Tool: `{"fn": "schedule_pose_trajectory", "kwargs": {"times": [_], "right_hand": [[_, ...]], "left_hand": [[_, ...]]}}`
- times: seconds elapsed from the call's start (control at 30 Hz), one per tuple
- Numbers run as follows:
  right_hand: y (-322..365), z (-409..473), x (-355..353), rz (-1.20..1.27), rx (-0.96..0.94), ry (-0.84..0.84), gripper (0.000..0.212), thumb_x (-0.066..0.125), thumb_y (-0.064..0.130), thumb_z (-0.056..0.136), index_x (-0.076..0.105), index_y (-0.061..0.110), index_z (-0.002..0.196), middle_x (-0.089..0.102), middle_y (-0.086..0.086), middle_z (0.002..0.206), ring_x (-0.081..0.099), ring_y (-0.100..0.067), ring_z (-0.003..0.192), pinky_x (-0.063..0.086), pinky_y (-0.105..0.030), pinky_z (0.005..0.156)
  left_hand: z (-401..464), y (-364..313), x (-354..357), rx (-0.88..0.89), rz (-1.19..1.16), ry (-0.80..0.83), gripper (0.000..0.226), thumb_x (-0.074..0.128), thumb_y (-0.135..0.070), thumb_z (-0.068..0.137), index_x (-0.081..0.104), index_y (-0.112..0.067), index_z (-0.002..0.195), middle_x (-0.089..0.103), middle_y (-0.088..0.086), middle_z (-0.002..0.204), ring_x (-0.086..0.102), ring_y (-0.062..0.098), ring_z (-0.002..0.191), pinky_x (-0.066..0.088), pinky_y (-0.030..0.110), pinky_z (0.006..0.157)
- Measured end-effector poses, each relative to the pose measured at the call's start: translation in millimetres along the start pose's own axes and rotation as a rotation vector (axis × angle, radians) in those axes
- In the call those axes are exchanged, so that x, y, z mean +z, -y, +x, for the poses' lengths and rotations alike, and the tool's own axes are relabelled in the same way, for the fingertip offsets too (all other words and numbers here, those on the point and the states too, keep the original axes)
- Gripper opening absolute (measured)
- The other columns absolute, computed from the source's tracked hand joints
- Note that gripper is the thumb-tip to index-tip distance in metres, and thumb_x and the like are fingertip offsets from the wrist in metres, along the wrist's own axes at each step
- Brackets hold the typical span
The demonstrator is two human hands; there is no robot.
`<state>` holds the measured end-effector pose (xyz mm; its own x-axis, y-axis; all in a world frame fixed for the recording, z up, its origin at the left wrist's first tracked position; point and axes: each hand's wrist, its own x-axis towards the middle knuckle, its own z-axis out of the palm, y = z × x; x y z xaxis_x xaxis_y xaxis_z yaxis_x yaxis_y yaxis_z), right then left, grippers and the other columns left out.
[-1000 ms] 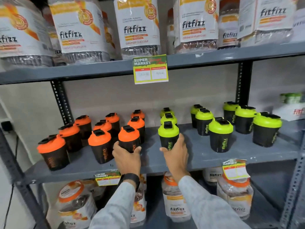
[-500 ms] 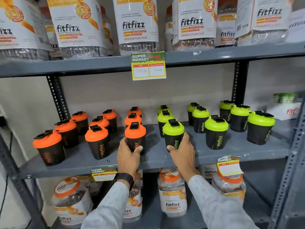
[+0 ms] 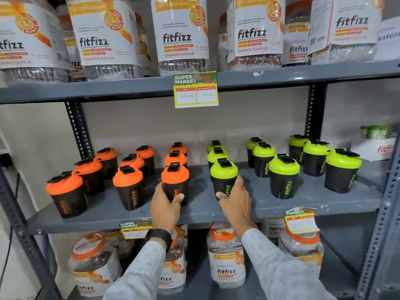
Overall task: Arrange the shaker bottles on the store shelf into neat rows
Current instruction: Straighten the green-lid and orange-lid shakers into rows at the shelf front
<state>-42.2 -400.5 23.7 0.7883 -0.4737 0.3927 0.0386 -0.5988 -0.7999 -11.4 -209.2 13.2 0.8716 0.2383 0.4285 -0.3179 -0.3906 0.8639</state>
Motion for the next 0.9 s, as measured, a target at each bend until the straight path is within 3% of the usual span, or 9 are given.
{"fn": "schedule_pose_trajectory", "kwargs": {"times": [0.43, 0.6, 0.77, 0.9], "right_hand": [[-0.5, -2.7, -0.7, -0.014, 0.003, -0.017, 0.092, 0.081, 0.021, 0.087, 0.025, 0.01, 0.159, 0.056, -0.018, 0.144, 0.056, -0.038, 0.13, 0.045, -0.048, 0.106], [-8.1, -12.1, -6.9, 0.03, 0.011, -0.054, 0.105, 0.085, 0.028, 0.083, 0.018, 0.011, 0.163, 0.051, -0.016, 0.151, 0.053, -0.036, 0.134, 0.044, -0.047, 0.107], [-11.4, -39.1, 0.6, 0.131, -0.135, -0.272, 0.064, 0.081, 0.011, 0.083, 0.051, 0.009, 0.14, 0.062, -0.009, 0.122, 0.06, -0.022, 0.11, 0.047, -0.037, 0.091], [12.4, -62.5, 29.4, 0.212, -0.29, -0.247, 0.041, 0.077, 0.004, 0.084, 0.063, 0.011, 0.122, 0.063, -0.003, 0.108, 0.058, -0.013, 0.092, 0.054, -0.037, 0.082]], "left_hand": [[-1.4, 1.2, -3.3, 0.014, 0.018, 0.008, 0.064, 0.081, -0.022, 0.085, 0.048, -0.022, 0.14, 0.065, 0.005, 0.133, 0.059, 0.028, 0.124, 0.045, 0.046, 0.103], [-15.3, 3.9, -17.8, -0.011, 0.004, -0.011, 0.09, 0.084, -0.034, 0.081, 0.034, -0.024, 0.155, 0.054, 0.007, 0.15, 0.052, 0.025, 0.136, 0.044, 0.052, 0.111], [-36.0, 11.9, -56.8, 0.061, -0.052, -0.261, 0.055, 0.077, -0.023, 0.09, 0.057, -0.016, 0.141, 0.068, 0.007, 0.128, 0.065, 0.018, 0.114, 0.053, 0.04, 0.1], [-23.7, 38.6, -99.4, 0.038, -0.052, -0.416, 0.039, 0.071, -0.019, 0.094, 0.064, -0.015, 0.132, 0.071, 0.008, 0.121, 0.068, 0.02, 0.11, 0.055, 0.049, 0.098]]}}
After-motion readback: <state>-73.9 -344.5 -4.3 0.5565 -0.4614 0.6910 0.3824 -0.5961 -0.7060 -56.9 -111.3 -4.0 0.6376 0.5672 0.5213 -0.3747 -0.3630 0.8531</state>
